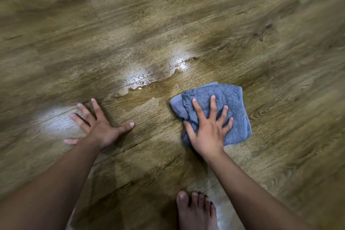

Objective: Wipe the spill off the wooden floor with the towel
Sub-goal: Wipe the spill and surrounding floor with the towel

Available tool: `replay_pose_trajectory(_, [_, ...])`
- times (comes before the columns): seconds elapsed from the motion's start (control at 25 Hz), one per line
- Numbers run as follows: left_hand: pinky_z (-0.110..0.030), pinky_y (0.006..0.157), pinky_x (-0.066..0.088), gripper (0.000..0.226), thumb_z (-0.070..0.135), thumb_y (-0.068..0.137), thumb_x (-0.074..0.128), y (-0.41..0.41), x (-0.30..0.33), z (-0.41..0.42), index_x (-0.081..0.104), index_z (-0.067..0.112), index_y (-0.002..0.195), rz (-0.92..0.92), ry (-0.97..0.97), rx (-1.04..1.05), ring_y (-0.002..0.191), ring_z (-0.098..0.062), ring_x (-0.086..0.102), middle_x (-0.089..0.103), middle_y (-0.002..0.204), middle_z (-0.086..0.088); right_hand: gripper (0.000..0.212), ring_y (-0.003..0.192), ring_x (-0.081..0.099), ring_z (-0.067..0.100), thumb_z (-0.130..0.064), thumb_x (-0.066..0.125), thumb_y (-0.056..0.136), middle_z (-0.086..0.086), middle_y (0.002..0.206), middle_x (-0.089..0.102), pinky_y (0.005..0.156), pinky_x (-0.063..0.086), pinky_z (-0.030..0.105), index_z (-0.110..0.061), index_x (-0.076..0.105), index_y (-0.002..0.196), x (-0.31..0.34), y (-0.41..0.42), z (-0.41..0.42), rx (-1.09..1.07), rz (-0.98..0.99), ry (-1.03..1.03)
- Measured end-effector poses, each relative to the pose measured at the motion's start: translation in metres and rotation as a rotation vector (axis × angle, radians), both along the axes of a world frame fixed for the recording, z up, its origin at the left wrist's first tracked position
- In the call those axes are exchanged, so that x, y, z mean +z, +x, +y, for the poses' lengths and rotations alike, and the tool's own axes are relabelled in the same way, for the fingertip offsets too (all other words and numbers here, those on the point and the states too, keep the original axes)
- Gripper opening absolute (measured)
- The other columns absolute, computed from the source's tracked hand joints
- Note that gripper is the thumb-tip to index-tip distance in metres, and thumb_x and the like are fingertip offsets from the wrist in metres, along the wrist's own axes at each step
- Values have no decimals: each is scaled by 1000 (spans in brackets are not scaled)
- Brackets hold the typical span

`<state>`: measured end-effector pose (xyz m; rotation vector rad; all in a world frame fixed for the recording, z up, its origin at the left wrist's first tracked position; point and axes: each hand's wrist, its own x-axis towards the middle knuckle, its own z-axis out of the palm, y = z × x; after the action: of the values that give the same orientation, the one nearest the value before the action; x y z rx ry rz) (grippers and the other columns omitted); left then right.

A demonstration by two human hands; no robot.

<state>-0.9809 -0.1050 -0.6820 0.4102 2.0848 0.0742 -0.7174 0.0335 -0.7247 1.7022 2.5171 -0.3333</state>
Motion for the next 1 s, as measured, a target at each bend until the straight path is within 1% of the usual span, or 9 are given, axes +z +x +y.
replay_pose_trajectory(0.16, [-84, 101, -13, 152, 98, 39, 56, -1, 1, 0, -44, 46, 142, -4, -5, -3, 139, -27, -50, -66, 132, 10, 58, 132, 31, 47, -56, 56, 89, 2, 163, 21, 100, 28, 61, -45, 42, 144, -2, -9, 39, -35, 34, 112])
replay_pose_trajectory(0.24, [-84, 100, -13, 152, 98, 39, 56, -1, 0, 1, -46, 46, 140, -9, -19, -10, 136, -28, -53, -66, 134, 10, 53, 126, 35, 44, -54, 54, 92, 1, 162, 25, 96, 29, 55, -44, 44, 142, -2, -26, 82, -133, 45, 113])
replay_pose_trajectory(0.36, [-85, 99, -12, 153, 98, 38, 56, -3, -1, 3, -49, 46, 136, -14, -30, -4, 133, -29, -55, -66, 136, 10, 52, 127, 34, 43, -54, 52, 94, 2, 161, 25, 98, 28, 55, -43, 43, 144, 3, -66, 124, -188, 23, 94])
replay_pose_trajectory(0.44, [-85, 100, -12, 153, 98, 38, 55, -3, -2, 2, -50, 46, 135, -19, -37, -7, 133, -29, -55, -67, 134, 10, 55, 129, 33, 42, -56, 51, 95, 1, 162, 21, 101, 28, 56, -44, 39, 147, 7, -92, 116, -69, -17, 86])
replay_pose_trajectory(0.56, [-85, 100, -12, 154, 99, 36, 54, -4, -2, 4, -50, 46, 136, -18, -42, 0, 134, -29, -54, -67, 135, 10, 60, 129, 33, 38, -57, 51, 94, -3, 165, 16, 100, 30, 54, -46, 32, 150, 12, -100, 63, 237, -45, 47])
replay_pose_trajectory(0.68, [-85, 101, -9, 153, 99, 34, 53, -4, -5, 3, -50, 47, 135, -7, -54, -11, 136, -29, -53, -68, 133, 11, 65, 127, 41, 42, -54, 57, 87, -2, 163, 26, 94, 38, 56, -43, 39, 148, 15, -54, 0, 507, -3, 26])
replay_pose_trajectory(0.76, [-85, 101, -10, 153, 99, 35, 55, -5, -7, 1, -50, 49, 134, -6, -50, -6, 137, -30, -52, -70, 126, 12, 63, 123, 49, 44, -54, 55, 82, -2, 159, 35, 88, 44, 57, -42, 47, 144, 17, -7, -14, 567, 30, 49])
replay_pose_trajectory(0.88, [-85, 101, -11, 152, 99, 36, 56, -5, -8, 1, -51, 51, 131, -8, -48, -13, 138, -30, -51, -71, 122, 13, 63, 121, 46, 44, -50, 66, 82, 1, 158, 37, 91, 41, 55, -42, 51, 142, 17, 35, 23, 336, 13, 77])
replay_pose_trajectory(1.0, [-86, 100, -10, 151, 100, 35, 54, -6, -6, 2, -54, 51, 127, -9, -67, -30, 138, -30, -51, -72, 120, 13, 57, 122, 39, 43, -52, 63, 89, 1, 161, 28, 97, 31, 53, -43, 48, 143, 15, 16, 87, 26, -6, 112])
